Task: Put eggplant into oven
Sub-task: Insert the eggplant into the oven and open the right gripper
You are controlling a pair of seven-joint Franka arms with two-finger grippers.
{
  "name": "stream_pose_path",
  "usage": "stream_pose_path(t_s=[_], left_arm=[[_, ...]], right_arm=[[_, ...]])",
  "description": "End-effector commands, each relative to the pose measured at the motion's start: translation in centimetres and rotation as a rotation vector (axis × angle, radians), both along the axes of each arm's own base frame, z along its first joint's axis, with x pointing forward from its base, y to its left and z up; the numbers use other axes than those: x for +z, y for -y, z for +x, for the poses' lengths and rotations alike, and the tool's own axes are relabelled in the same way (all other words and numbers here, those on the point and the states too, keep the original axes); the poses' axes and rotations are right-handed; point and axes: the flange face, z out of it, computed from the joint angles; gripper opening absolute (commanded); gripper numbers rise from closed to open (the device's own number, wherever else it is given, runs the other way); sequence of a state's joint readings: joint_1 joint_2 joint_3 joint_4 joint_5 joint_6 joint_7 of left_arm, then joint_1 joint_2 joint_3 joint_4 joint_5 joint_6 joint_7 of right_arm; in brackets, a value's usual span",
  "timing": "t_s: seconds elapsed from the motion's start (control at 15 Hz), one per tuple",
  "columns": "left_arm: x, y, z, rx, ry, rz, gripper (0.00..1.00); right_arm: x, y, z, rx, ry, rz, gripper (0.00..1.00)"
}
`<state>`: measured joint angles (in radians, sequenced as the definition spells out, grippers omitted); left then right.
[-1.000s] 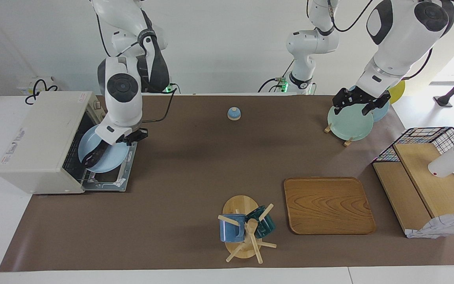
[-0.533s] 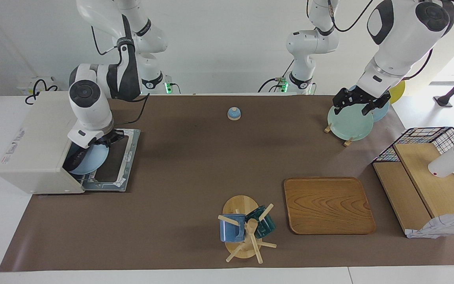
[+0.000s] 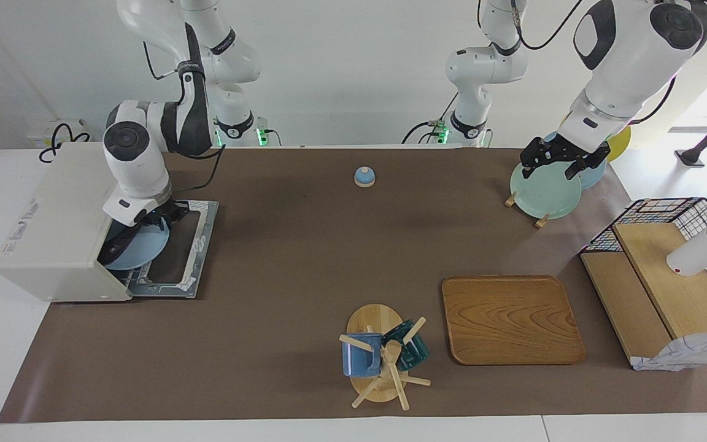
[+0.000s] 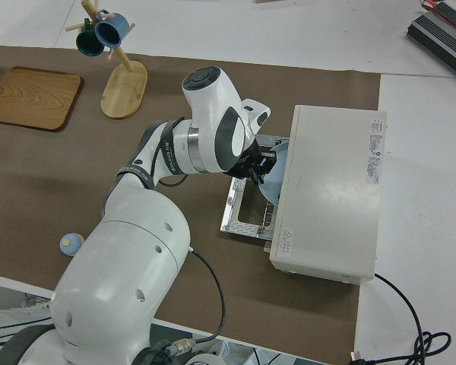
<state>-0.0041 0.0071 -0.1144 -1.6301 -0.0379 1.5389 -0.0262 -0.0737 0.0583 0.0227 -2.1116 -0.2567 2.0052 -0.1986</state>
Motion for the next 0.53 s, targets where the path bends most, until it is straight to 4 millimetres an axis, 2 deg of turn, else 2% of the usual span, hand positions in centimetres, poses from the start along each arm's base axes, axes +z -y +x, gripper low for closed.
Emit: stream_pose_path(t_s=[0.0, 0.13, 0.27, 0.33, 0.47], left_arm=[[0.3, -0.4, -0.5, 0.006, 0.015, -0.009, 1.00], [0.3, -0.4, -0.5, 0.006, 0.015, -0.009, 1.00], [0.2, -0.6, -0.5, 0.011, 0.011, -0.008, 1.00], [0.2, -0.6, -0.6, 0.011, 0.010, -0.008, 1.00], [0.3, -0.5, -0.6, 0.009, 0.011, -0.008, 1.00]], right_arm=[[0.6, -0.3, 0.0, 0.012, 0.016, 0.018, 0.53], [1.8, -2.6, 1.3, 0.041, 0.037, 0.029, 0.51], [3.1, -5.0, 2.5, 0.072, 0.049, 0.026, 0.44], [3.2, -6.6, 2.8, 0.075, 0.071, 0.027, 0.36], [1.9, -8.7, 2.5, 0.053, 0.127, 0.033, 0.07]])
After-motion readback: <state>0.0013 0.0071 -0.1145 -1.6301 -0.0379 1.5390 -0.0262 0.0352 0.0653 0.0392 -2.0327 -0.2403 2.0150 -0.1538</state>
